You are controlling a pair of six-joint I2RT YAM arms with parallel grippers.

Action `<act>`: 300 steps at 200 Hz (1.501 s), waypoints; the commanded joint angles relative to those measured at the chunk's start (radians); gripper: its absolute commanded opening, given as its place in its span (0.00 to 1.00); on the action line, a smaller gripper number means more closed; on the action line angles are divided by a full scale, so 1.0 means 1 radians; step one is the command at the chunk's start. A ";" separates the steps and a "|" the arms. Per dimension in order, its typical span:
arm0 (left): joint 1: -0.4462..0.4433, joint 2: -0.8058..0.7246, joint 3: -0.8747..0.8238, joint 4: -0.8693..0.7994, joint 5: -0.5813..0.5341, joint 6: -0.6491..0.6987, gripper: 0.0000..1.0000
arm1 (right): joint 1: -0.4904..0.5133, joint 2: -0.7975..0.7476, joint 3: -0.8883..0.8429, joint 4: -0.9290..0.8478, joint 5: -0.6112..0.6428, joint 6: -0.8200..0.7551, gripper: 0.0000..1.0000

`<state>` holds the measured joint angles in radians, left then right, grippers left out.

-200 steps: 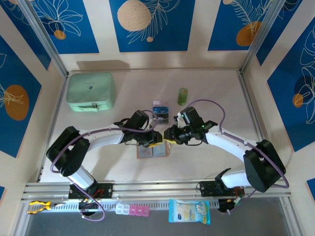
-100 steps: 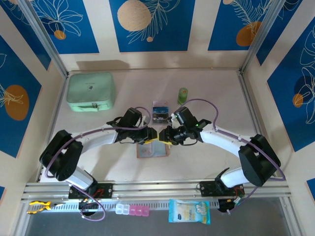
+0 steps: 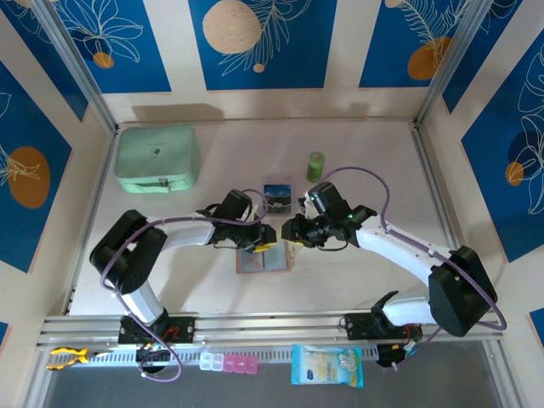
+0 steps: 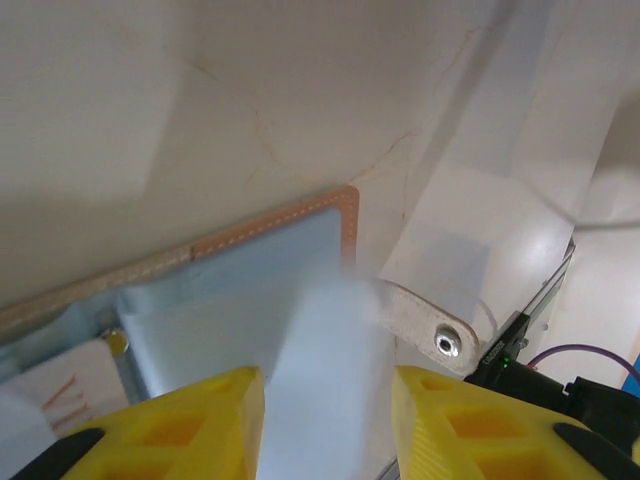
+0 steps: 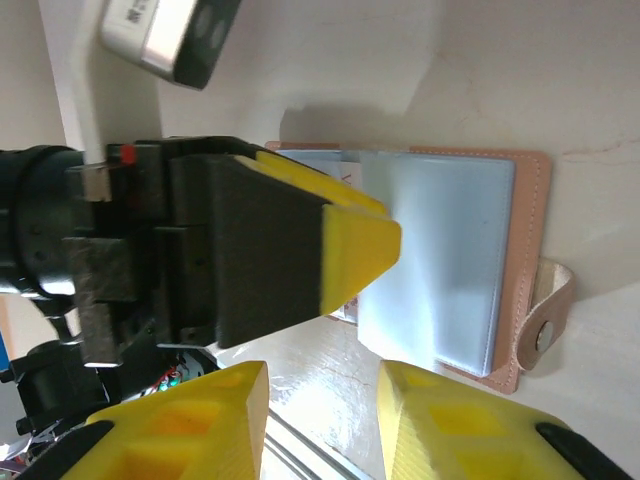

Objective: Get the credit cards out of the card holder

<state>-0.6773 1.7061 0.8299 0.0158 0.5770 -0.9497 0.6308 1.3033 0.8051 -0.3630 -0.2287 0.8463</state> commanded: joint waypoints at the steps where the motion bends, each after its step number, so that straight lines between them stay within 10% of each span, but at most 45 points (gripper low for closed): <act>1: -0.008 0.032 0.029 0.058 0.035 -0.017 0.38 | -0.002 -0.018 -0.010 -0.039 0.004 0.004 0.35; 300: 0.137 -0.287 -0.230 -0.171 -0.079 0.089 0.18 | 0.125 0.516 0.103 0.104 -0.056 -0.013 0.17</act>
<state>-0.5518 1.4147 0.6094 -0.1329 0.5106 -0.8810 0.7635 1.7992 0.9401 -0.2501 -0.3000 0.8383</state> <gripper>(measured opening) 0.180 0.173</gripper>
